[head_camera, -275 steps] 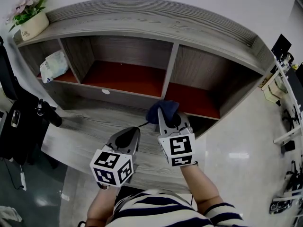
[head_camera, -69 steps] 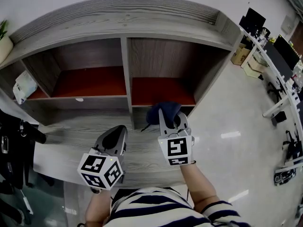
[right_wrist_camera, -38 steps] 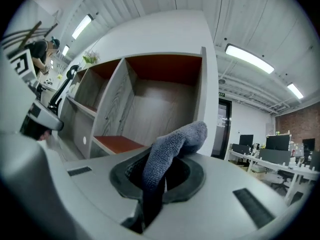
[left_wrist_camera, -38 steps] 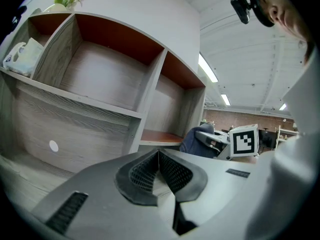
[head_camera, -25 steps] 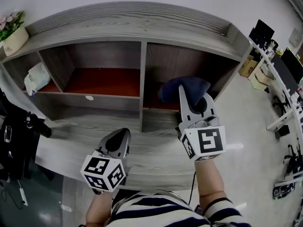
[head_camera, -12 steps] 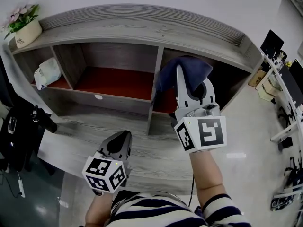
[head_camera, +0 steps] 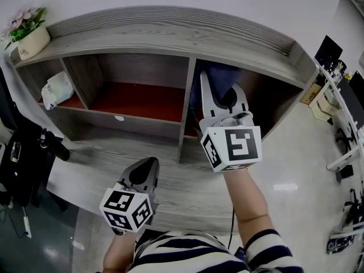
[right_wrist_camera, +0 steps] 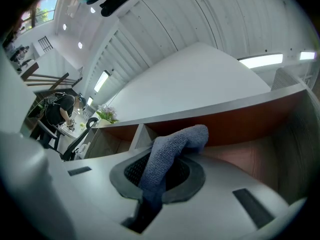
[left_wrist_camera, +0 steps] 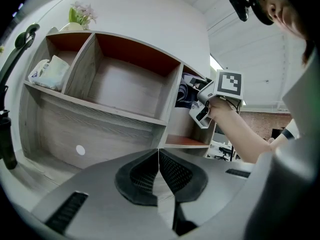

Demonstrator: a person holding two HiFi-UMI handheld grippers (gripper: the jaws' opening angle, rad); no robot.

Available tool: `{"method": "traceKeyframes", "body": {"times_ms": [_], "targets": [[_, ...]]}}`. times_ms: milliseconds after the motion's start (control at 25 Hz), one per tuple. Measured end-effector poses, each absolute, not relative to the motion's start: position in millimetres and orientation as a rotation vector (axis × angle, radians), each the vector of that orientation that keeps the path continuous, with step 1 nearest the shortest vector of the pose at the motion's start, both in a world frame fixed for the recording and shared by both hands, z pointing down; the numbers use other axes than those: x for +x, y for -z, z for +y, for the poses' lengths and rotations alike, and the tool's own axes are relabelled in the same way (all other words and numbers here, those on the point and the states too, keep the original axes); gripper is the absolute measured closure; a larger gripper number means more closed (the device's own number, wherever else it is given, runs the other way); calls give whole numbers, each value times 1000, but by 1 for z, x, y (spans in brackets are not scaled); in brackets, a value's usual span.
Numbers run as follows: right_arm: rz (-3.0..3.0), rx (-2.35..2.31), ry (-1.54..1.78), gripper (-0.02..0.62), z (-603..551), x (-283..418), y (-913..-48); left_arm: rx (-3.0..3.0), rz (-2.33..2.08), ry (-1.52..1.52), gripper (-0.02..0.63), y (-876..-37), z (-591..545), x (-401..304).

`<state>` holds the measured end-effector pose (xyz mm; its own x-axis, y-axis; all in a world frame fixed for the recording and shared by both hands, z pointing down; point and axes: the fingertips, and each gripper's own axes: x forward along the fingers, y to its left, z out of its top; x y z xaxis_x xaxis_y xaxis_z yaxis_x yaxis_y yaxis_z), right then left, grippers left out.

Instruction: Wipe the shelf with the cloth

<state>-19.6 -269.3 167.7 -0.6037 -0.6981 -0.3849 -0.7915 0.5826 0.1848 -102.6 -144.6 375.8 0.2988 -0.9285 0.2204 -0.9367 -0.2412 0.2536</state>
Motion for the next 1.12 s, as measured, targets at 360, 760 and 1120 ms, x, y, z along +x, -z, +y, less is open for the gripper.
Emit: {"method": "traceKeyframes", "body": {"times_ms": [360, 760, 1120], "targets": [[2589, -1286, -467, 551, -299, -25, -179, 2251, -1669, -48, 588, -376, -149, -100], [2709, -1364, -379, 551, -313, -29, -222, 2256, -1649, -56, 588, -378, -153, -99], [2856, -1391, -385, 551, -311, -33, -260, 2275, -1622, -62, 588, -379, -157, -93]]}}
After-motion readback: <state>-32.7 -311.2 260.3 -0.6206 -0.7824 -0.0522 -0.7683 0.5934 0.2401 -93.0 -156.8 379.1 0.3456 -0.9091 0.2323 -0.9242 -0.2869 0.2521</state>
